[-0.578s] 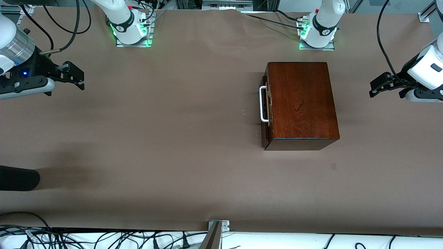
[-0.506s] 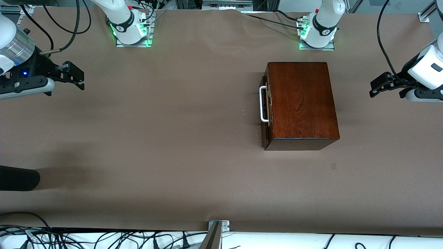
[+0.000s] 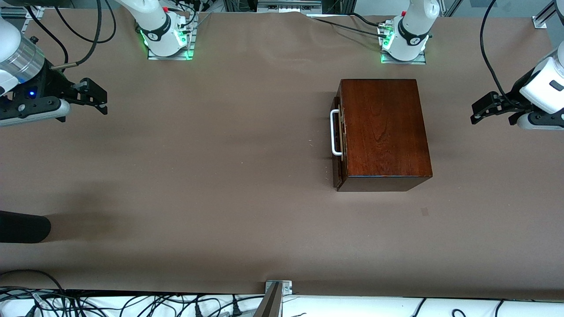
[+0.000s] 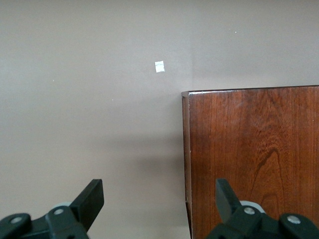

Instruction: Open drawer, take yellow block, close drawer

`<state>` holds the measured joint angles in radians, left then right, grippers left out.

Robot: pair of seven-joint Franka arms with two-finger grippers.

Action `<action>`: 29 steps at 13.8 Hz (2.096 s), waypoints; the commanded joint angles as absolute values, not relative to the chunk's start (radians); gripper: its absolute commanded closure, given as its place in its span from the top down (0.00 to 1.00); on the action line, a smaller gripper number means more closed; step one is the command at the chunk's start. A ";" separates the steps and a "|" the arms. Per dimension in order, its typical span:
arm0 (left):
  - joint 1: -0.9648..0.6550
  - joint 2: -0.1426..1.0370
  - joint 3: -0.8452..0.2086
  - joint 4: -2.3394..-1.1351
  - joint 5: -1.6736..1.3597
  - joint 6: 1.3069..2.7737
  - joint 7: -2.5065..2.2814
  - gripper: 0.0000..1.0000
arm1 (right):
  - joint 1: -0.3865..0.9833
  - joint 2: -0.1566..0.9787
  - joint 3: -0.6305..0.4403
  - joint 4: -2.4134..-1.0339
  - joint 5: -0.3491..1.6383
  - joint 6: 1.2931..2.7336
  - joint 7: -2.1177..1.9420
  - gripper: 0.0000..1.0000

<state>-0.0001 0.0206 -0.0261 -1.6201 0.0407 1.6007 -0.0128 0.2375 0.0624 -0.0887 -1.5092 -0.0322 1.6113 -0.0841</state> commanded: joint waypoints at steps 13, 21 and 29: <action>-0.017 0.086 -0.299 -1.588 0.023 1.529 -0.177 1.00 | 0.229 0.069 -0.080 -1.491 -0.044 1.594 -0.084 1.00; -0.078 0.218 -0.549 -1.592 0.044 1.721 -0.558 1.00 | 0.229 0.067 -0.081 -1.491 -0.044 1.594 -0.086 1.00; -0.255 0.347 -0.551 -1.666 0.262 1.836 -0.820 1.00 | 0.229 0.069 -0.080 -1.491 -0.044 1.594 -0.086 1.00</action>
